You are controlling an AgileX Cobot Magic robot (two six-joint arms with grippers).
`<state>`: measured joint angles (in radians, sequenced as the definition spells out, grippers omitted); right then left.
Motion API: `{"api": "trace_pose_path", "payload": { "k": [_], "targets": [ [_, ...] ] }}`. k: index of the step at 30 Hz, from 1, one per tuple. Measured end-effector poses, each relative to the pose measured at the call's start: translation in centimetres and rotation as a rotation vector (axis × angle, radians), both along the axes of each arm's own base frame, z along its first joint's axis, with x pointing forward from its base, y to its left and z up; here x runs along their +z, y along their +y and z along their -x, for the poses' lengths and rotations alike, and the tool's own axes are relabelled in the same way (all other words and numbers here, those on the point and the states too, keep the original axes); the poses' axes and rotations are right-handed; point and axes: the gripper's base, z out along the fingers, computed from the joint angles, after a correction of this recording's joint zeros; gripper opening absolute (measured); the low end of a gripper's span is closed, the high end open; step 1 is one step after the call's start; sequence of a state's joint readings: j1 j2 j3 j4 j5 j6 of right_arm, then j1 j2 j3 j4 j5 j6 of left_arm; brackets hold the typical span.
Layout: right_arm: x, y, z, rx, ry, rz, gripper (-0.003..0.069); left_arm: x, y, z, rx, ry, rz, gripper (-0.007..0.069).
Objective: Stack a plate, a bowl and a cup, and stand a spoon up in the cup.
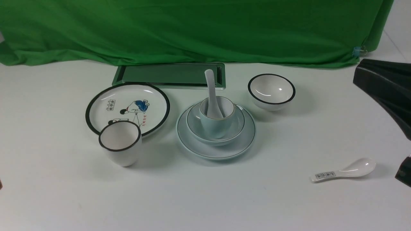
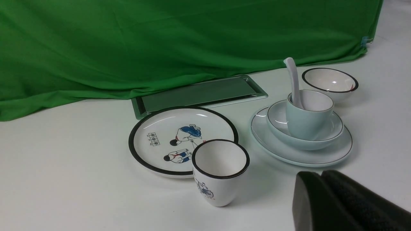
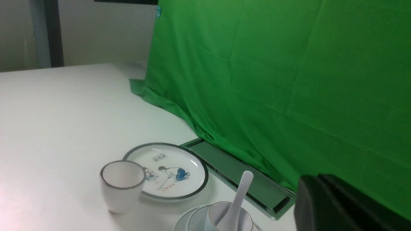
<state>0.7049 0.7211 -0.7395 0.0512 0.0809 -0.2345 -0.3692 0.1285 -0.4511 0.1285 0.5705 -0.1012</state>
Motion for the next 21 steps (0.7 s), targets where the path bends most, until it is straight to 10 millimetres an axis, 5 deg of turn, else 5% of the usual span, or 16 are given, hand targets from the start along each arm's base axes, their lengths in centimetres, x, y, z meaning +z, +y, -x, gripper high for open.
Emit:
{"api": "trace_pose_path", "payload": {
  "k": [16,21],
  "targets": [
    [0.0,0.0,0.0,0.0,-0.001,-0.001,0.0069,0.0,0.0,0.0,0.0,0.0,0.0,-0.0031],
    [-1.5,-0.3,0.3,0.003,-0.013,-0.021,0.0015,0.0,0.0,0.0,0.0,0.0,0.0,-0.0031]
  ]
}}
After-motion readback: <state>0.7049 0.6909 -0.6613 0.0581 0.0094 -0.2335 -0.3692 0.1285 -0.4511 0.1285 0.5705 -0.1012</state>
